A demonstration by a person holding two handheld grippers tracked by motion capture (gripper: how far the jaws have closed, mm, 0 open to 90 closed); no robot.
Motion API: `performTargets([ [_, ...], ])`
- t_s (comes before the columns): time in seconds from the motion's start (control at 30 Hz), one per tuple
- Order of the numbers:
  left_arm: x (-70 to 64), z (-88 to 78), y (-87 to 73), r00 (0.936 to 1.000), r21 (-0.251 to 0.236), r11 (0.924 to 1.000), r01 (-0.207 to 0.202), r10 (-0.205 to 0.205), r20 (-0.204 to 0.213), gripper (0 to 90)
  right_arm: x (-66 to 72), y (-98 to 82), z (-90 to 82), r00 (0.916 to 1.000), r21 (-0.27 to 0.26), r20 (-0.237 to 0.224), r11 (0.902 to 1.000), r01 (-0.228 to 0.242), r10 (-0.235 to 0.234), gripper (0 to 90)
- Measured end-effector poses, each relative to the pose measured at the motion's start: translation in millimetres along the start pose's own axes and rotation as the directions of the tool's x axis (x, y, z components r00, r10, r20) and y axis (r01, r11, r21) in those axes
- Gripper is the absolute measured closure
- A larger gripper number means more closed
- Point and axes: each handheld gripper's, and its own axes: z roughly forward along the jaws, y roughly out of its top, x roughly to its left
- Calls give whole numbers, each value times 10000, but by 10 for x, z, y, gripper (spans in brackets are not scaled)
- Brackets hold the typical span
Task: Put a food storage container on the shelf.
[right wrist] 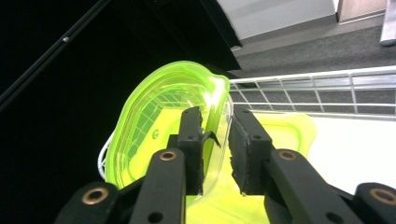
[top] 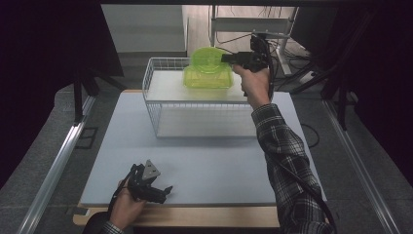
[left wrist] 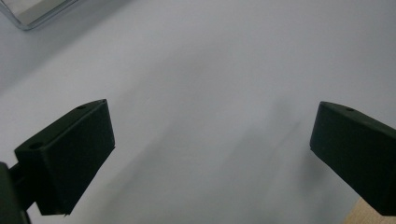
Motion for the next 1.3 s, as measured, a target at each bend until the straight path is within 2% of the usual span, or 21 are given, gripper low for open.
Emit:
performTargets([
  [0.27,-4,3,0,10000,17,10000,-25,24,33,0,-36,5,49,10000,98,44,9999,-46,45,618],
  [0.63,-7,2,2,10000,17,10000,-26,26,19,0,3,4,-78,9980,213,-48,9978,630,-629,466],
  [0.73,-8,3,2,10000,16,10000,-27,27,15,0,4,-39,-133,9961,295,-133,9957,875,-871,422],
  [0.93,-9,4,3,10000,34,10000,-32,32,4,0,1,-113,-200,9943,268,-333,9944,1023,-1014,382],
  [1.3,-11,6,4,10000,15,10000,6,-6,4,0,21,-295,-313,9844,390,-720,9857,1637,-1606,304],
])
